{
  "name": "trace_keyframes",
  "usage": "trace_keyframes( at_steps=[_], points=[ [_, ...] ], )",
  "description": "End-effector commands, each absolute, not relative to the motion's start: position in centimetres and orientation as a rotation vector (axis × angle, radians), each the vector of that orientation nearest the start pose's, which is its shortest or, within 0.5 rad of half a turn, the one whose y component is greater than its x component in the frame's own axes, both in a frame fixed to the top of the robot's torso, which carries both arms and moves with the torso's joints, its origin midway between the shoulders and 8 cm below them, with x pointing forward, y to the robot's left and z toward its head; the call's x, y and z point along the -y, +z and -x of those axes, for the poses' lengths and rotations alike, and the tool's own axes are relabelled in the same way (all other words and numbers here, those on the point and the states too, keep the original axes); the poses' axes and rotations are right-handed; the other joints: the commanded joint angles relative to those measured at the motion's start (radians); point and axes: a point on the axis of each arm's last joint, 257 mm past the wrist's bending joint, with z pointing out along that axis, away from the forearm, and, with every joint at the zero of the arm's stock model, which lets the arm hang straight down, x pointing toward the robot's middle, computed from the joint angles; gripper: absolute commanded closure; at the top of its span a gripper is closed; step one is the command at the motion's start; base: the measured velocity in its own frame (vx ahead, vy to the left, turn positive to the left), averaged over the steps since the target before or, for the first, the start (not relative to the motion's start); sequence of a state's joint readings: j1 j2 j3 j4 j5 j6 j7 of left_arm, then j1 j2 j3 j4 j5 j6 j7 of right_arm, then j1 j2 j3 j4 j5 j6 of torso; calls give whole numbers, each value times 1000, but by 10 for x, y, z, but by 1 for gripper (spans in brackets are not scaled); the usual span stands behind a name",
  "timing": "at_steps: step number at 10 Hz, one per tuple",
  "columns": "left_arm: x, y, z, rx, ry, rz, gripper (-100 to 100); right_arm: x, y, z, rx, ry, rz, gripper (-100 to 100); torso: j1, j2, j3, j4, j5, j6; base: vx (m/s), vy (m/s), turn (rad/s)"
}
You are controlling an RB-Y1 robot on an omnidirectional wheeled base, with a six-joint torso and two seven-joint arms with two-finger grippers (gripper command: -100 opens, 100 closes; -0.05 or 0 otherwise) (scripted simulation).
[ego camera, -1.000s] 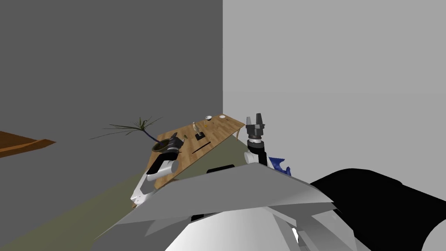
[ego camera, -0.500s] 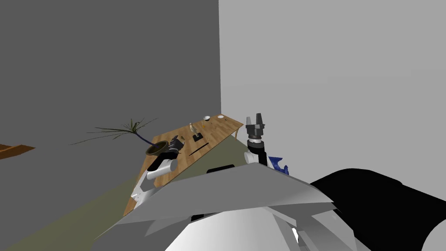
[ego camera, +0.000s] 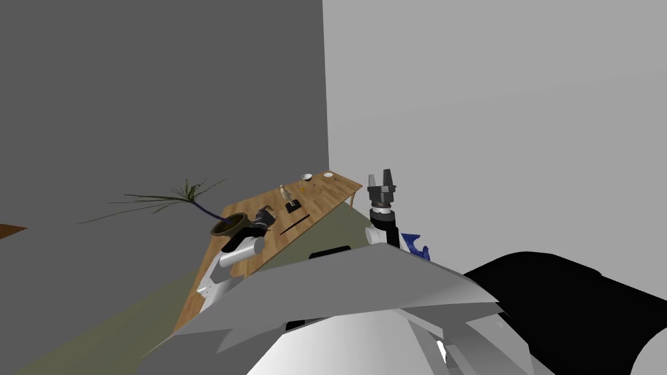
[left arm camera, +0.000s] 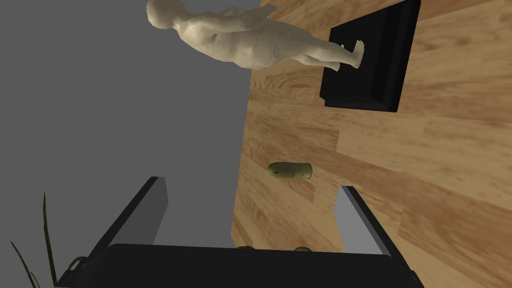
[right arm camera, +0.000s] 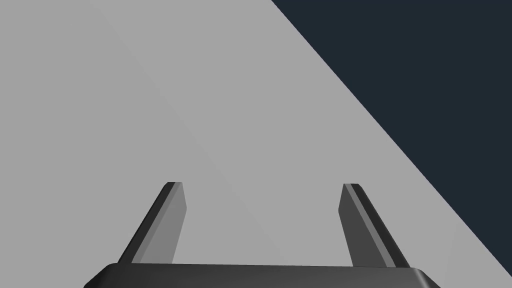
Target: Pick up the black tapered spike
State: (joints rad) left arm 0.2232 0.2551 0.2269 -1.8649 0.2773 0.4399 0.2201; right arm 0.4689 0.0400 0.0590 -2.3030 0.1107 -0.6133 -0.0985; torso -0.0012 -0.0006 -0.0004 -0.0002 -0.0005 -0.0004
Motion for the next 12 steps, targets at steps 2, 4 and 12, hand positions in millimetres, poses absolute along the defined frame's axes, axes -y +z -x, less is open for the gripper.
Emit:
trace_keyframes(
  at_steps=[2, 4, 12],
  points=[
    [-421, -280, -455, -1114, -989, 1783, -100, 242, 64, -323, -511, 1431, -521, 0, 0, 0, 0, 0, 0, 0, 21, -29, -81],
    [-428, -301, -450, -1122, -950, 1867, -100, 242, 64, -323, -511, 1431, -521, 0, -1, -1, -1, 0, 0, 0, 28, -40, -75],
    [-444, -360, -427, -1142, -811, 2126, -100, 242, 64, -323, -511, 1431, -521, 0, 0, 0, 0, 0, 0, 0, 20, -22, -64]
  ],
)
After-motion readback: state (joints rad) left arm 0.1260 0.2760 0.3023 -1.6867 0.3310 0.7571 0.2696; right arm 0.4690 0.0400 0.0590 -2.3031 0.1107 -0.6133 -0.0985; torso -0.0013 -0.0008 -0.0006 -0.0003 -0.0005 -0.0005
